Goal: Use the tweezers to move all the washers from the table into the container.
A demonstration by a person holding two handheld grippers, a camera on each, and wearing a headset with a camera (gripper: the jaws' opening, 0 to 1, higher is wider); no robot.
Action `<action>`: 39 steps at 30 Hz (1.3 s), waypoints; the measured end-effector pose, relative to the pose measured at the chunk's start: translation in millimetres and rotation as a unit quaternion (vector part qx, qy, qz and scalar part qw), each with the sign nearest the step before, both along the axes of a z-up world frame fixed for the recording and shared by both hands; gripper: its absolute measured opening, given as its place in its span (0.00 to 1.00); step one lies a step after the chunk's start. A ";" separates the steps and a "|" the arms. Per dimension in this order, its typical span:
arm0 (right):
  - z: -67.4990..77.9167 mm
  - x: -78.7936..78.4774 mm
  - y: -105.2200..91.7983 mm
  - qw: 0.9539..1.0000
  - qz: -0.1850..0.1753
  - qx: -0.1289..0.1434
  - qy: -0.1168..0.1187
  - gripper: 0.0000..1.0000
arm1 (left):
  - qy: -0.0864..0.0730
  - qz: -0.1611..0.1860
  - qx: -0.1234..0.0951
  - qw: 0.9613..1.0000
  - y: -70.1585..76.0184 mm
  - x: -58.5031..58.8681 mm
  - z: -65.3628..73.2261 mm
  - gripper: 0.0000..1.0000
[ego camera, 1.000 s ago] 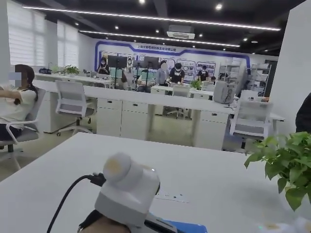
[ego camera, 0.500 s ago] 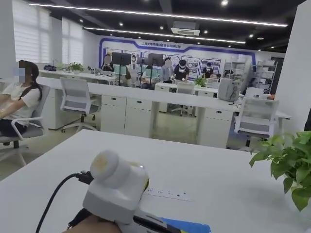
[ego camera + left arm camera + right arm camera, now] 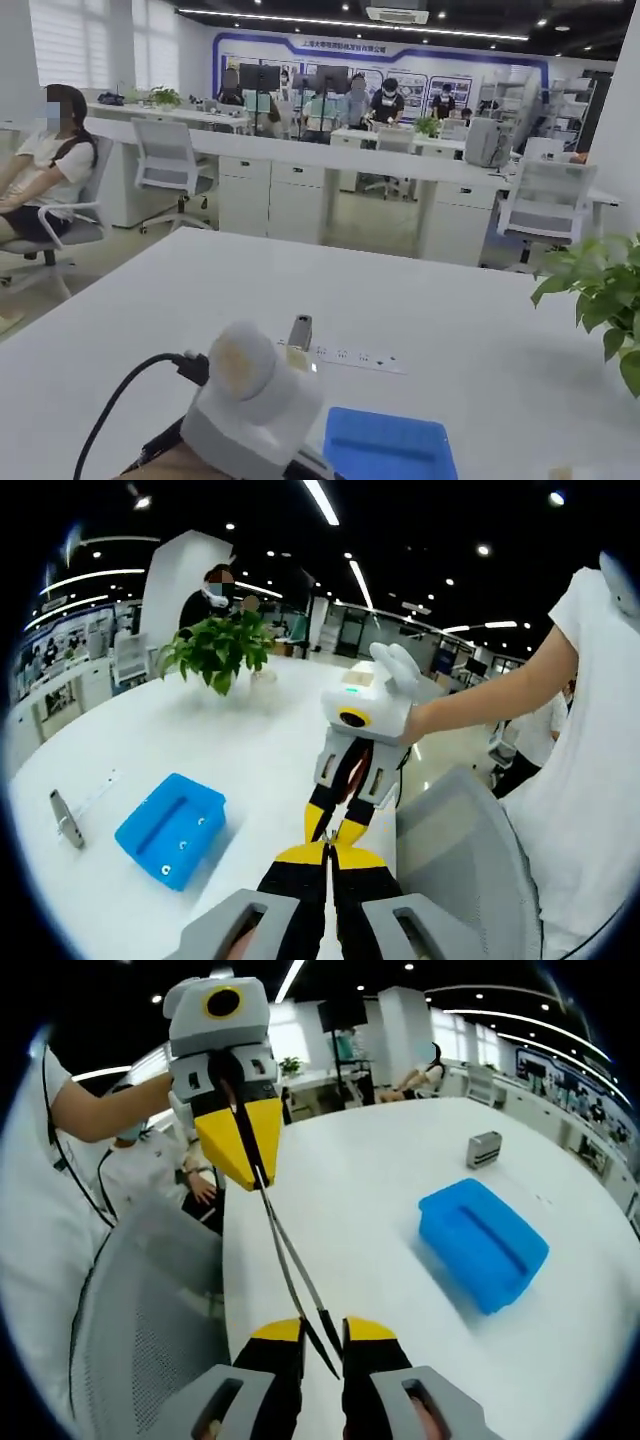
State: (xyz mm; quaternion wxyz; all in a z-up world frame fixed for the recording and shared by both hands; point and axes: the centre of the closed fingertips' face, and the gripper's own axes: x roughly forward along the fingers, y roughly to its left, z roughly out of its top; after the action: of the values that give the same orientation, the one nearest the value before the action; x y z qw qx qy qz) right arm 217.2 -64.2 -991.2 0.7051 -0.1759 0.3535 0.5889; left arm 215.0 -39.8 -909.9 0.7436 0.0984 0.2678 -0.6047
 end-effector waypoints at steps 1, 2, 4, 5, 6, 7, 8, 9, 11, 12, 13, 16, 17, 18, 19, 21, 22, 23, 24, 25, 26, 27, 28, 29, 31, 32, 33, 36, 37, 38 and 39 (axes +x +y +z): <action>-5.0 2.8 -0.7 1.000 0.000 -0.009 -0.003 0.10 | -0.007 0.001 0.010 1.000 0.7 1.8 -5.9 0.00; -8.2 5.1 -0.9 1.000 -0.001 -0.014 -0.005 0.11 | -0.010 0.001 0.015 1.000 0.9 2.6 -10.1 0.00; -17.1 13.0 -2.4 0.999 -0.010 -0.031 -0.014 0.12 | -0.027 -0.007 0.065 0.998 8.4 5.7 -28.6 0.00; -20.3 15.6 -1.9 0.999 -0.011 -0.034 -0.017 0.12 | -0.030 -0.014 0.086 0.996 10.4 4.9 -36.0 0.00; -23.9 18.6 -1.8 0.999 -0.016 -0.038 -0.019 0.12 | -0.039 -0.019 0.103 0.994 11.7 5.7 -42.1 0.00; -27.5 21.1 -1.7 0.999 -0.019 -0.044 -0.021 0.13 | -0.049 -0.022 0.118 0.992 12.7 7.1 -47.1 0.00; -33.0 23.3 -0.2 0.998 -0.018 -0.049 -0.024 0.13 | -0.054 -0.028 0.125 0.990 11.3 7.4 -52.3 0.00; -39.8 25.8 -0.4 0.998 -0.020 -0.061 -0.028 0.13 | -0.055 -0.026 0.130 0.990 10.6 8.8 -56.2 0.00; -47.8 29.8 0.0 0.997 -0.024 -0.071 -0.038 0.13 | -0.067 -0.028 0.159 0.985 14.3 14.4 -68.6 0.00; -53.6 32.7 -0.4 0.996 -0.030 -0.078 -0.042 0.13 | -0.076 -0.031 0.174 0.981 15.9 16.9 -76.7 0.00; -56.9 34.9 -0.9 0.995 -0.035 -0.083 -0.046 0.13 | -0.079 -0.032 0.179 0.980 16.0 18.0 -81.6 0.00; -69.1 39.9 -4.9 0.992 -0.035 -0.105 -0.056 0.14 | -0.074 -0.030 0.182 0.980 14.5 21.3 -96.6 0.00; -70.5 40.2 -5.3 0.992 -0.035 -0.106 -0.056 0.14 | -0.071 -0.026 0.181 0.981 14.6 23.2 -100.4 0.00; -74.6 41.4 -6.8 0.992 -0.035 -0.111 -0.056 0.14 | -0.070 -0.026 0.181 0.981 14.5 24.2 -103.0 0.00; -77.2 42.4 -8.2 0.991 -0.036 -0.116 -0.058 0.14 | -0.071 -0.025 0.182 0.980 14.2 25.8 -107.2 0.00; -80.7 45.8 -10.7 0.989 -0.041 -0.124 -0.064 0.15 | -0.071 -0.023 0.186 0.980 13.9 28.4 -114.0 0.00; -82.2 47.6 -11.9 0.988 -0.045 -0.128 -0.068 0.15 | -0.071 -0.022 0.189 0.979 13.9 29.6 -118.6 0.00; -83.0 48.2 -12.1 0.988 -0.046 -0.129 -0.069 0.15 | -0.072 -0.021 0.191 0.979 14.1 30.6 -121.4 0.00; -84.3 48.6 -12.7 0.989 -0.047 -0.128 -0.066 0.15 | -0.073 -0.023 0.195 0.978 14.9 31.6 -125.5 0.00; -85.3 49.0 -13.3 0.989 -0.051 -0.126 -0.062 0.16 | -0.073 -0.024 0.196 0.978 15.3 31.8 -127.7 0.00; -86.2 49.8 -14.1 0.989 -0.055 -0.125 -0.061 0.16 | -0.073 -0.027 0.195 0.978 15.7 31.3 -129.9 0.00; -86.6 49.3 -15.1 0.989 -0.054 -0.126 -0.060 0.16 | -0.071 -0.028 0.193 0.978 15.7 31.5 -131.3 0.00; -86.9 49.1 -15.4 0.989 -0.055 -0.125 -0.058 0.16 | -0.067 -0.026 0.193 0.979 16.2 31.9 -132.7 0.00; -86.9 49.6 -15.8 0.989 -0.059 -0.123 -0.056 0.16 | -0.065 -0.025 0.194 0.979 16.9 32.3 -134.2 0.00; -88.6 50.7 -16.8 0.989 -0.068 -0.121 -0.054 0.18 | -0.062 -0.022 0.196 0.978 18.7 33.3 -138.9 0.00; -89.3 50.0 -17.3 0.989 -0.071 -0.120 -0.046 0.18 | -0.060 -0.022 0.196 0.978 19.0 32.9 -140.0 0.00; -89.8 50.0 -17.5 0.989 -0.070 -0.119 -0.044 0.18 | -0.056 -0.021 0.197 0.979 19.4 32.5 -141.8 0.00; -88.5 50.4 -18.5 0.989 -0.078 -0.120 -0.044 0.21 | -0.059 -0.020 0.201 0.978 20.6 33.0 -144.4 0.00; -87.7 50.1 -18.9 0.988 -0.081 -0.120 -0.044 0.22 | -0.061 -0.022 0.204 0.977 21.2 33.3 -145.9 0.00; -86.4 49.4 -19.6 0.988 -0.085 -0.119 -0.045 0.23 | -0.062 -0.023 0.205 0.976 21.4 33.4 -146.7 0.00; -84.8 48.1 -20.3 0.988 -0.088 -0.117 -0.042 0.24 | -0.066 -0.026 0.210 0.975 22.1 34.0 -149.1 0.00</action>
State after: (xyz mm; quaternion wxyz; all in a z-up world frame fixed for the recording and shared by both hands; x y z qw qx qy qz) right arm 265.3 -84.5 -1076.1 0.7427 -0.2507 0.4041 0.4714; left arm 249.0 -17.7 -1059.0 0.7060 0.2991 0.3366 -0.5466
